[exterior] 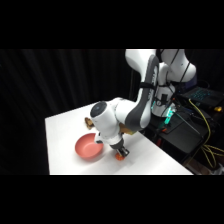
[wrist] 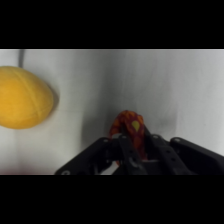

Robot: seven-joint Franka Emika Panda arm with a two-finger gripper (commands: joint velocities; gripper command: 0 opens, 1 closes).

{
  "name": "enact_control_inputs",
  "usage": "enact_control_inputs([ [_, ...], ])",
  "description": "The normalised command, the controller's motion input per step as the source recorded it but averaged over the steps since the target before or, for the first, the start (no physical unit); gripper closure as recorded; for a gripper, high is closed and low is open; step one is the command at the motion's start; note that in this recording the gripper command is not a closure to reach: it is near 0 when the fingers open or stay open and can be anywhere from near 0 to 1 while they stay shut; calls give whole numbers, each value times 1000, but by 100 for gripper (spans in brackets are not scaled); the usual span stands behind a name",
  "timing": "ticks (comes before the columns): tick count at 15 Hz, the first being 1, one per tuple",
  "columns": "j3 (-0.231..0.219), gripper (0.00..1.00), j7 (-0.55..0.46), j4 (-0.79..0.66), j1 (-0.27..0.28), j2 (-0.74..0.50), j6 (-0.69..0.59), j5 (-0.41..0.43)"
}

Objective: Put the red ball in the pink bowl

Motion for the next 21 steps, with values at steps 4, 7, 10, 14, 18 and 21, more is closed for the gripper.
enact_control_inputs([
  [4, 2, 16, -123, -163, 2, -258, 70, 2],
  [7, -1, 17, -149, -302, -1, -597, -148, -47],
  [10, -68, 19, -135, -216, -6, -683, -273, -141],
  [14, -119, 19, -137, -50, -60, -399, -199, -172],
  [18, -121, 19, -230, 249, -167, 121, -89, -73],
  [21, -75, 19, -206, 624, -149, 496, -199, -15],
])
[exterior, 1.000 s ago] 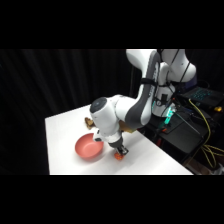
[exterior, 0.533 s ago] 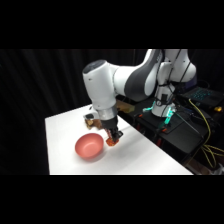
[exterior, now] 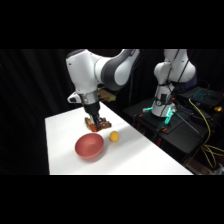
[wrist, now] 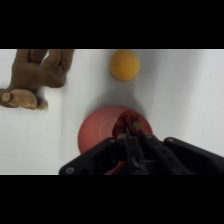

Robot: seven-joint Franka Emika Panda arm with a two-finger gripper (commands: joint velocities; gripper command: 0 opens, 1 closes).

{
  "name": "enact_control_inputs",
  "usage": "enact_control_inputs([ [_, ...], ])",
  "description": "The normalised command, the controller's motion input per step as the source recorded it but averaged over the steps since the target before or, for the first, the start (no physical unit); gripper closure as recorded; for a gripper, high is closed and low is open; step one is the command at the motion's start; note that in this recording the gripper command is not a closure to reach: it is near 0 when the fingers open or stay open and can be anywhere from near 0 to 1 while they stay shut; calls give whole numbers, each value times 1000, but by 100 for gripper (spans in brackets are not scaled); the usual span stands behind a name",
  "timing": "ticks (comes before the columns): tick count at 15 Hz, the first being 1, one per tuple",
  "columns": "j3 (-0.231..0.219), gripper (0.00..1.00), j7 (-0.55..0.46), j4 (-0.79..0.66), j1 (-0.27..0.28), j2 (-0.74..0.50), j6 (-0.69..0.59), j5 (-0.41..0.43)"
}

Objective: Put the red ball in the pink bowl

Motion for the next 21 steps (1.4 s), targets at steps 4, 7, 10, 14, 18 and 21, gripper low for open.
enact_control_inputs([
  [4, 7, 18, -100, 735, -25, 535, -334, -11],
  [7, 36, 18, -67, 589, 40, 340, -342, -30],
  [10, 21, 0, -74, 388, 7, 150, -283, -8],
  [14, 5, 0, -80, 175, -24, 0, -173, 4],
  [18, 2, 0, -53, 12, -10, -104, -100, -4],
  [21, 9, 0, -38, -152, 2, -251, -33, -4],
])
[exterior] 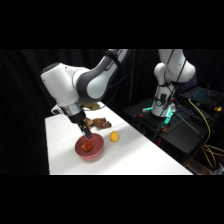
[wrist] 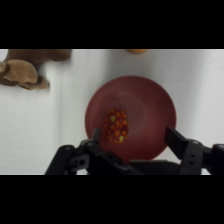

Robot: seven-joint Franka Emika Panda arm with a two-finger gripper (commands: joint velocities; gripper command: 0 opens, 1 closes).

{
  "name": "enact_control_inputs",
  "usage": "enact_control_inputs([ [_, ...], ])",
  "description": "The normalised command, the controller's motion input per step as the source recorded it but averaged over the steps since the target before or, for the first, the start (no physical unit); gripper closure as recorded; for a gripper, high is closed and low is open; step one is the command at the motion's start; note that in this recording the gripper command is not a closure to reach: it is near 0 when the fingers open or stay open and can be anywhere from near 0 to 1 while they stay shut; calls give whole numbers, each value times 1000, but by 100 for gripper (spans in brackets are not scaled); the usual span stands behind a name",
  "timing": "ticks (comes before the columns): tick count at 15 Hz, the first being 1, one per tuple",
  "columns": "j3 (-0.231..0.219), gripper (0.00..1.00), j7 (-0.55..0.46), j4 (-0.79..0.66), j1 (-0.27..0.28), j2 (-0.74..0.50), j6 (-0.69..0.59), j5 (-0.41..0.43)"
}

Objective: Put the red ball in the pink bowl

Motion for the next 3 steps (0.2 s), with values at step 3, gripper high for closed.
enact_control_inputs([
  [3, 15, 0, -8, -348, 15, -425, 57, 5],
])
